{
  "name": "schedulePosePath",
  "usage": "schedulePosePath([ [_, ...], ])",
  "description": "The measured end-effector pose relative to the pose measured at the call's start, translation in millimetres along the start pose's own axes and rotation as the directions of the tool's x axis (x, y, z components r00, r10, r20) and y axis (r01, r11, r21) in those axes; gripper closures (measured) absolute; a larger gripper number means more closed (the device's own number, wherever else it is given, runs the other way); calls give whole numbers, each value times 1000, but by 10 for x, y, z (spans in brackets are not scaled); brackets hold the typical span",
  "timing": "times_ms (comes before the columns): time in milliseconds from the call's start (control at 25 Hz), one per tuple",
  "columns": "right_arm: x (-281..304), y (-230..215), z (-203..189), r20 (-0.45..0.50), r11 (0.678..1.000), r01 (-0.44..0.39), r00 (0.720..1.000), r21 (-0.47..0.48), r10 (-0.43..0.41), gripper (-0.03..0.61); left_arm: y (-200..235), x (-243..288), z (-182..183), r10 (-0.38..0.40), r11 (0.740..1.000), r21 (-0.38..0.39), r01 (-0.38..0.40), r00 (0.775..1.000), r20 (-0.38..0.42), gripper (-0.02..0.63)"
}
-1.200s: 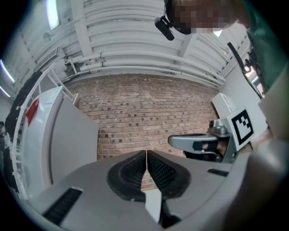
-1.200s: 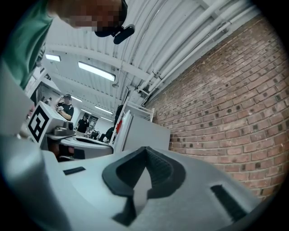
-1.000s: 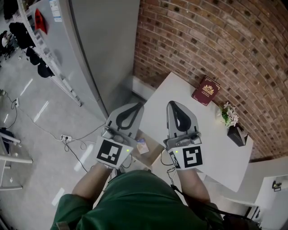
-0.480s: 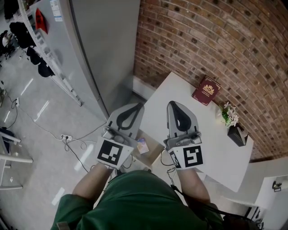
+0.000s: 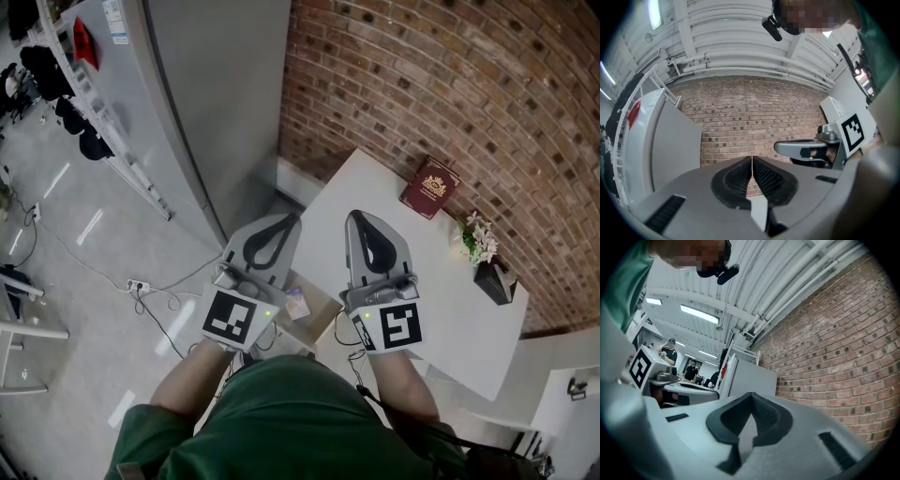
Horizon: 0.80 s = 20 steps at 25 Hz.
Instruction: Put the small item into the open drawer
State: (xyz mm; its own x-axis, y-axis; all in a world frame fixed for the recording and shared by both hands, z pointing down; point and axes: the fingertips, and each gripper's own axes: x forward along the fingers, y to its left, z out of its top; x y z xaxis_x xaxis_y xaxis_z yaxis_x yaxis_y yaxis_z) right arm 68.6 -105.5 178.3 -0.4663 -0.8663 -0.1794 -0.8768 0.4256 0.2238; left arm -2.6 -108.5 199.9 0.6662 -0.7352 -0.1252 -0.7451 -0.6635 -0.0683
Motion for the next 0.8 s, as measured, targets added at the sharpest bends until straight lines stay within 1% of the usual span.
schedulePosePath([
  [440,-92,-111,-42,-3,1000,-8,1000,11,8,575,-98,61,-26,13,1000,-2,-13,1000,-11,604],
  [800,-240,-326,-134,-4,1000,-16,1000,24,16,575,-320,208,-80,22,1000,7,-22,1000,-18,604],
])
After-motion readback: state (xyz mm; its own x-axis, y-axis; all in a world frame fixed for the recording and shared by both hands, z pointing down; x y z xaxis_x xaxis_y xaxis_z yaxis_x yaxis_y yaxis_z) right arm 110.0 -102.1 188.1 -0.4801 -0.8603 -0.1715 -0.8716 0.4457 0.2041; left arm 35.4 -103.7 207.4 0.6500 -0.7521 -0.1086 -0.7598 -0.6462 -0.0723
